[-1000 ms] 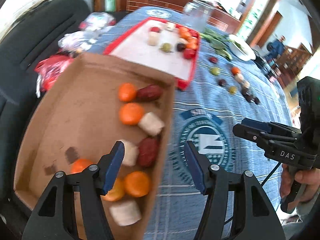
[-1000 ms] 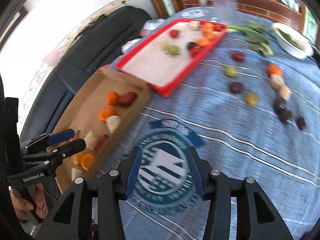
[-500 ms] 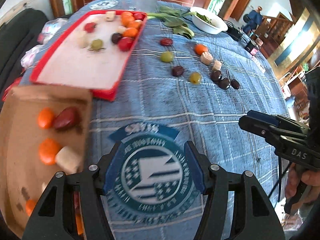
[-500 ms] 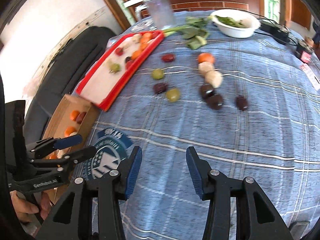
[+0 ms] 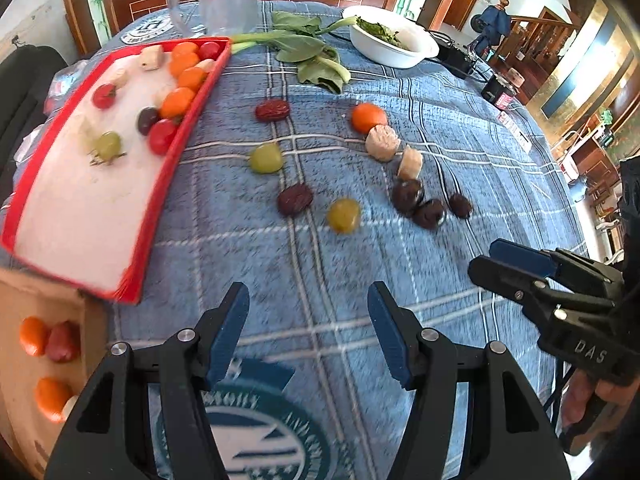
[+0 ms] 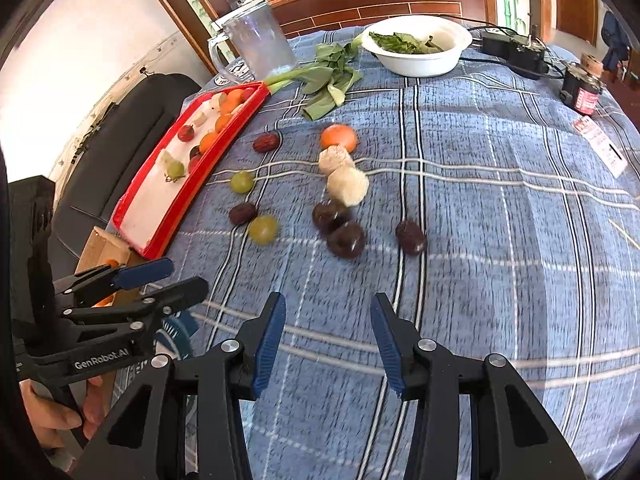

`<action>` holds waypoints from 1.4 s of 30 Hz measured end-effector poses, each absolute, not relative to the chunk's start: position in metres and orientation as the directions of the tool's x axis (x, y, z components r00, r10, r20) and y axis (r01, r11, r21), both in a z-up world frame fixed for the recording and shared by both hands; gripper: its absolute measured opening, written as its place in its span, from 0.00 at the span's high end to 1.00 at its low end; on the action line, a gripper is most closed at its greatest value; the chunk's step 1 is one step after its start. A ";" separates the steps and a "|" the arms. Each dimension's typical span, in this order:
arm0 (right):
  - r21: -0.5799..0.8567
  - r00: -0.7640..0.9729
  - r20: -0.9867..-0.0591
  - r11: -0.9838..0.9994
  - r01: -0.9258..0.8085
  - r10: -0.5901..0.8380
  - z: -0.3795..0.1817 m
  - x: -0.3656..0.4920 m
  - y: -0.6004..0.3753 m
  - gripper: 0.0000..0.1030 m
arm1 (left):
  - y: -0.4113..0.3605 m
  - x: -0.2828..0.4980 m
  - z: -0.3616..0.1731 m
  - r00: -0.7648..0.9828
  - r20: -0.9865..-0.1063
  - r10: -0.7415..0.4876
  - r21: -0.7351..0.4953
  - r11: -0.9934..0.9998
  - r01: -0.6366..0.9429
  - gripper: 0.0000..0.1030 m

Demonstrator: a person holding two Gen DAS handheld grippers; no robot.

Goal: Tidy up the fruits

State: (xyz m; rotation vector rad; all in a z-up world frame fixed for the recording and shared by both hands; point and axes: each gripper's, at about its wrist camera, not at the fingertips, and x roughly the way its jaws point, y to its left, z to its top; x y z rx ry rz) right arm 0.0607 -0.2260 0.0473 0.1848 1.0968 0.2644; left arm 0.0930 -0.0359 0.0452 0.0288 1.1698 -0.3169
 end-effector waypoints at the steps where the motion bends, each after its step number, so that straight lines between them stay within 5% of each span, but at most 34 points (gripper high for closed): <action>1: 0.272 0.430 -0.852 0.954 -0.123 0.298 0.046 0.065 -0.227 0.56 | -0.040 0.097 0.044 0.356 -0.907 -0.226 -0.135 0.955 0.262 0.41; 16: 0.189 0.377 -0.888 0.957 -0.220 0.262 0.022 0.111 -0.215 0.57 | -0.073 0.133 0.025 0.354 -0.917 -0.183 -0.077 0.953 0.293 0.48; 21: 0.192 0.359 -0.895 0.954 -0.230 0.267 0.013 0.121 -0.215 0.68 | -0.077 0.139 0.020 0.349 -0.922 -0.171 -0.065 0.953 0.295 0.52; 23: 0.208 0.349 -0.894 0.950 -0.233 0.281 0.014 0.121 -0.215 0.74 | -0.080 0.139 0.017 0.343 -0.924 -0.169 -0.061 0.950 0.305 0.64; 27: 0.192 0.346 -0.897 0.949 -0.251 0.274 0.017 0.116 -0.213 0.75 | -0.087 0.136 0.015 0.352 -0.923 -0.152 -0.027 0.941 0.337 0.67; 32: 0.212 0.347 -0.895 0.952 -0.222 0.280 0.020 0.107 -0.219 0.75 | -0.079 0.137 0.018 0.328 -0.923 -0.199 -0.092 0.945 0.314 0.79; 42: 0.262 0.362 -0.874 0.942 -0.209 0.323 0.034 0.081 -0.220 0.75 | -0.060 0.092 0.026 0.322 -0.915 -0.242 -0.148 0.946 0.288 0.79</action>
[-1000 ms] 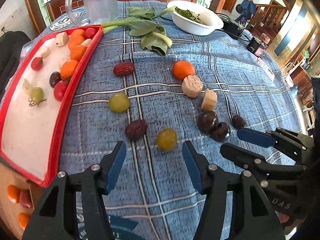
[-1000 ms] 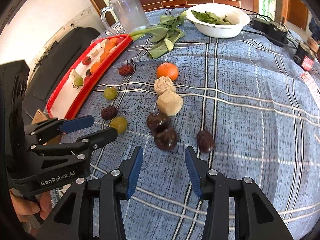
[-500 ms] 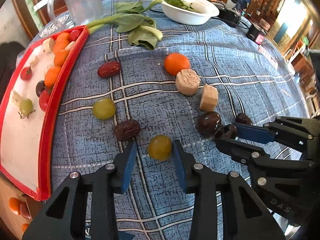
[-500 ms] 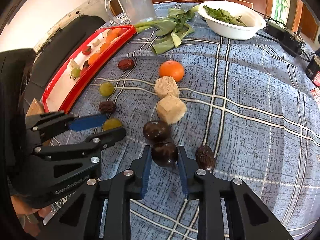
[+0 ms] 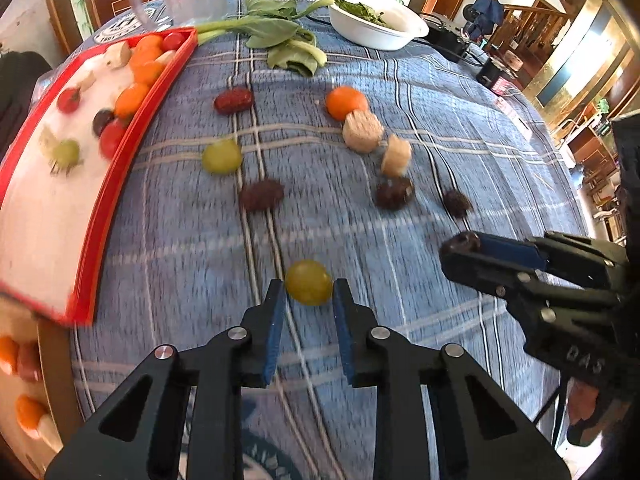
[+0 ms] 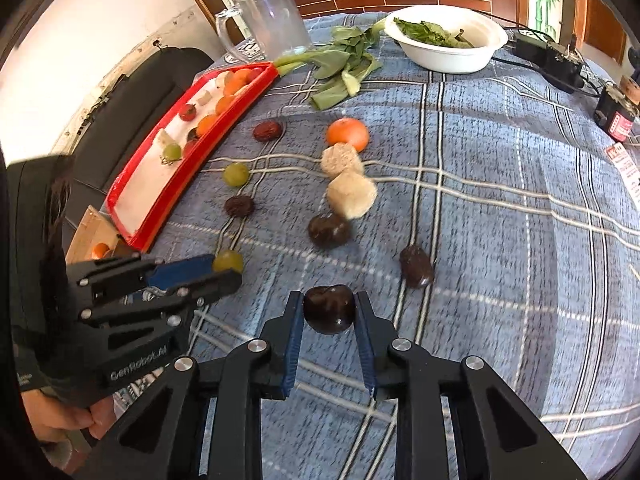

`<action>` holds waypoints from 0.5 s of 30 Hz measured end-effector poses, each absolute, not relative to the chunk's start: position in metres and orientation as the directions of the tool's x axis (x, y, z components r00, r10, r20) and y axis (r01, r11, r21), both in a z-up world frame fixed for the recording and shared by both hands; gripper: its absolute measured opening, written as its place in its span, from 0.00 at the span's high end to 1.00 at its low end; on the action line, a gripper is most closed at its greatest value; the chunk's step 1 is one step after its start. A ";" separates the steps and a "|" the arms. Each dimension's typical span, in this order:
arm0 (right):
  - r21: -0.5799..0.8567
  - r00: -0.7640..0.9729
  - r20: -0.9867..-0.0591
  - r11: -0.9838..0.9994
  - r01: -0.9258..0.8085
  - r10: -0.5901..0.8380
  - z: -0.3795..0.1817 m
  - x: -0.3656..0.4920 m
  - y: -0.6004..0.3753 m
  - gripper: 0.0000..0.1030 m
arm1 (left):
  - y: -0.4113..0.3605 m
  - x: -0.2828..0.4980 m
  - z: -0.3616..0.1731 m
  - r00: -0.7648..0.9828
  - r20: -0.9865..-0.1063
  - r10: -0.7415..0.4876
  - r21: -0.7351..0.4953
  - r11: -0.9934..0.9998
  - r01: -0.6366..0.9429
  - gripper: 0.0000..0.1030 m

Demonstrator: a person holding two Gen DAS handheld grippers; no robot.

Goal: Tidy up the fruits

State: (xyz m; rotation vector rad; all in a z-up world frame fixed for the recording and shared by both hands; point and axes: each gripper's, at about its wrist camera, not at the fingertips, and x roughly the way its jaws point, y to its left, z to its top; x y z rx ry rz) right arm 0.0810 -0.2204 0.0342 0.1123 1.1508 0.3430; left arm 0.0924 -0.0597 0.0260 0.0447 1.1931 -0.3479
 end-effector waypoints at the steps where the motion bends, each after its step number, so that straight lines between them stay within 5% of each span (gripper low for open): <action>1: 0.263 0.361 -0.874 0.941 -0.211 0.325 0.034 0.078 -0.219 0.75 | -0.056 0.087 0.028 0.325 -0.914 -0.244 -0.151 0.947 0.285 0.79; 15: 0.234 0.347 -0.870 0.913 -0.334 0.350 0.047 0.038 -0.157 0.75 | 0.052 0.022 0.078 0.467 -0.860 -0.207 -0.188 0.978 0.088 0.79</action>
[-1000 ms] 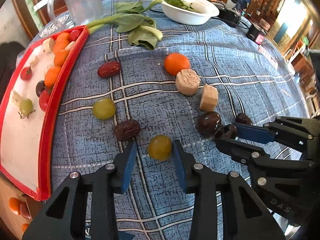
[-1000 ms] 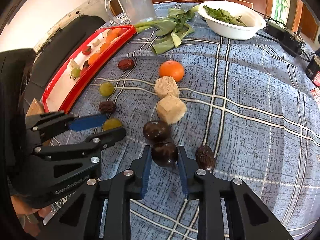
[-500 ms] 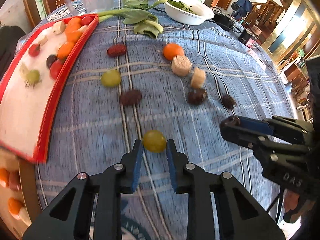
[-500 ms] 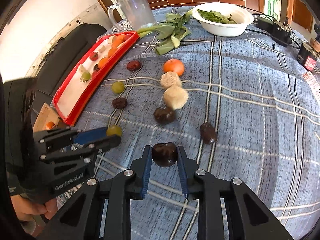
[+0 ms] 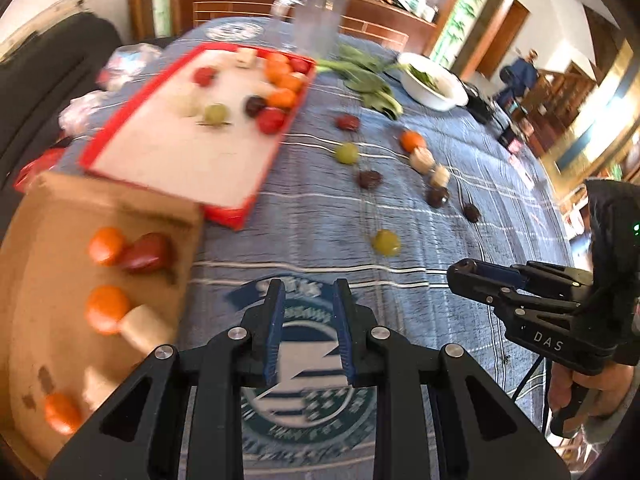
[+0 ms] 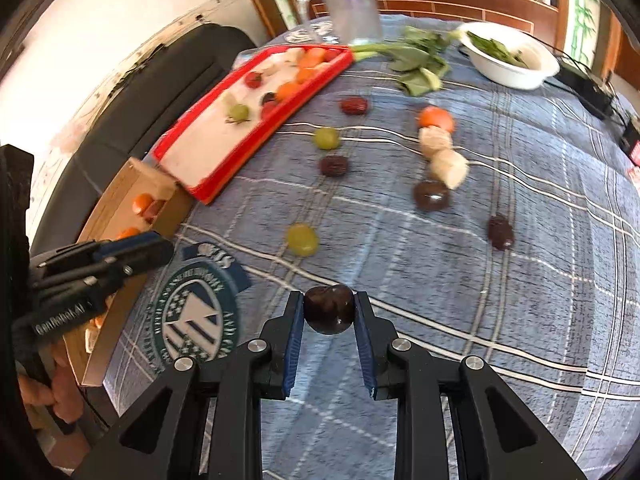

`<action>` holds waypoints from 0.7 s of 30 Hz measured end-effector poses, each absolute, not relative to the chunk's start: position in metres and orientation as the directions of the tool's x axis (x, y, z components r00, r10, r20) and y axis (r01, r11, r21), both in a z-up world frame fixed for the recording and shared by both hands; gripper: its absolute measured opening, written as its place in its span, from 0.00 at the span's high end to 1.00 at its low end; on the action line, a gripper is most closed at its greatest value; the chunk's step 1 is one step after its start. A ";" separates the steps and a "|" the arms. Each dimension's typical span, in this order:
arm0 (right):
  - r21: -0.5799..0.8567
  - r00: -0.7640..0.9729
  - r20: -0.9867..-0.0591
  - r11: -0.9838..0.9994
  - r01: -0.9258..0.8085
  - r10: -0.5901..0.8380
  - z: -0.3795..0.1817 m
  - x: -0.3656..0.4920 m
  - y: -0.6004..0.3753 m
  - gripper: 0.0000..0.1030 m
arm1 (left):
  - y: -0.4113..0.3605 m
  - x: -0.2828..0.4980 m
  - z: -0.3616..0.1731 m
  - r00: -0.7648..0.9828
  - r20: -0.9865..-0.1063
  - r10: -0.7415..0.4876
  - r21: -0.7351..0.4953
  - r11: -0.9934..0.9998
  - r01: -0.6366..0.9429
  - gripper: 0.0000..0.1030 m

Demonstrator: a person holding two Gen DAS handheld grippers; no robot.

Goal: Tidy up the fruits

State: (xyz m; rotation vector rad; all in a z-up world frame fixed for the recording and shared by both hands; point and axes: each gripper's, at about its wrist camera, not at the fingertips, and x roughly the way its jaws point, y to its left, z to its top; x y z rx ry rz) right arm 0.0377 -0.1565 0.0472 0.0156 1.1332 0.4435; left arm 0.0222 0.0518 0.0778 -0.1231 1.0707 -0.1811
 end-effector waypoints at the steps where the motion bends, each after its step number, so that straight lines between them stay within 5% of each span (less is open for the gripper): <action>1: 0.234 0.347 -0.868 0.910 -0.343 0.354 0.049 0.036 -0.152 0.75 | 0.056 0.020 0.079 0.474 -0.858 -0.200 -0.185 0.980 0.079 0.79; 21: 0.245 0.283 -0.845 0.799 -0.549 0.453 0.068 0.006 -0.046 0.76 | 0.163 -0.059 0.097 0.535 -0.839 -0.096 -0.199 0.970 -0.139 0.79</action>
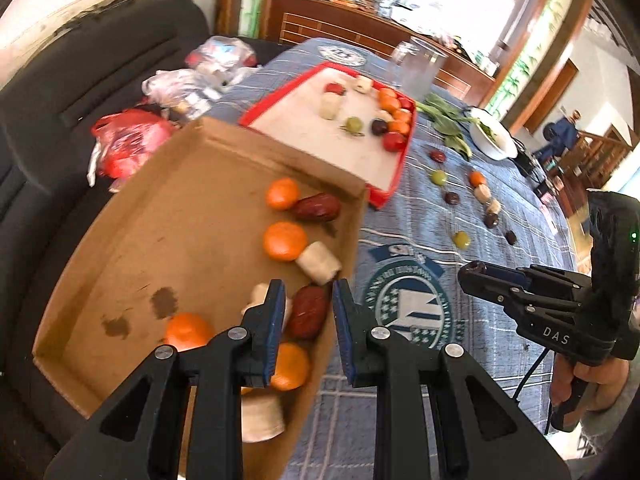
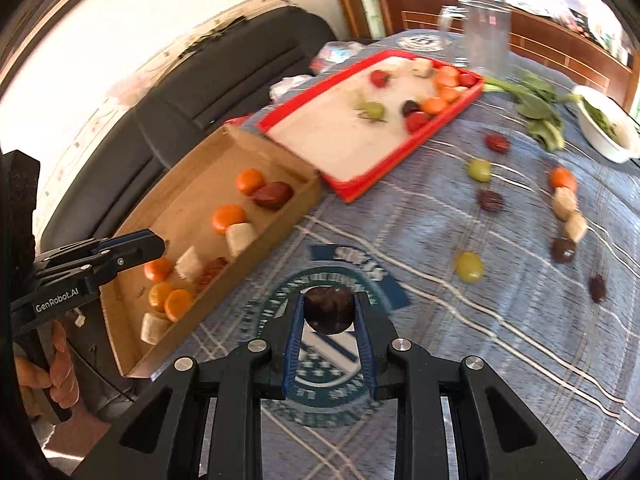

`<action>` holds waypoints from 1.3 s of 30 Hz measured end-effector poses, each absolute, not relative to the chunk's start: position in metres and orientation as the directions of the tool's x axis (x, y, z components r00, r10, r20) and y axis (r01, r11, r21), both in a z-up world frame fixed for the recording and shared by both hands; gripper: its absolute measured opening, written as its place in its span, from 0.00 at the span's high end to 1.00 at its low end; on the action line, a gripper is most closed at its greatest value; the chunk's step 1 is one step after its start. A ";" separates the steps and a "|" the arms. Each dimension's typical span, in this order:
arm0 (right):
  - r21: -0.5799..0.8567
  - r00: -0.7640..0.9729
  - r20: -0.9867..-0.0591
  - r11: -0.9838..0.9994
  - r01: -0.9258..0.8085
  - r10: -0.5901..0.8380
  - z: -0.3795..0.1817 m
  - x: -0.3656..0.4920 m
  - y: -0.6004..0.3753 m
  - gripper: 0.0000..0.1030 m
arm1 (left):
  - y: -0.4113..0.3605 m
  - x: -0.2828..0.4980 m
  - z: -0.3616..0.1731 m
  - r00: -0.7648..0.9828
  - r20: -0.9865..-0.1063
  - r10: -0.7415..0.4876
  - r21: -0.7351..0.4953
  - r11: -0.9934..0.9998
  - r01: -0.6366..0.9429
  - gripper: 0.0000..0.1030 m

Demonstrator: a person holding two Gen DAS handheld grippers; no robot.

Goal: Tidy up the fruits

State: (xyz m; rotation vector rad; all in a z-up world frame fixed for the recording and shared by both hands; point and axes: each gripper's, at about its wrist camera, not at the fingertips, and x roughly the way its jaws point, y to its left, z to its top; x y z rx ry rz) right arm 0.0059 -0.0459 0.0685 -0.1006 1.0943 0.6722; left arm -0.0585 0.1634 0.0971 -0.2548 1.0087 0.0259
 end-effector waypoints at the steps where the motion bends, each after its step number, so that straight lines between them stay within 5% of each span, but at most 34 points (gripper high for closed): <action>1: 0.245 0.277 -0.845 0.792 -0.560 0.457 0.068 0.004 -0.040 0.76 | 0.169 -0.063 0.097 0.536 -0.840 -0.088 -0.199 0.968 -0.153 0.79; 19: 0.259 0.198 -0.832 0.678 -0.688 0.518 0.074 -0.018 0.036 0.76 | 0.212 -0.100 0.092 0.557 -0.829 -0.044 -0.217 0.944 -0.248 0.79; 27: 0.247 0.254 -0.824 0.725 -0.642 0.506 0.080 -0.011 -0.004 0.76 | 0.166 -0.070 0.102 0.581 -0.807 -0.102 -0.195 0.976 -0.100 0.79; 39: 0.267 0.368 -0.846 0.903 -0.336 0.386 0.063 0.015 -0.158 0.75 | 0.015 0.056 0.080 0.469 -0.838 -0.278 -0.194 0.956 0.221 0.79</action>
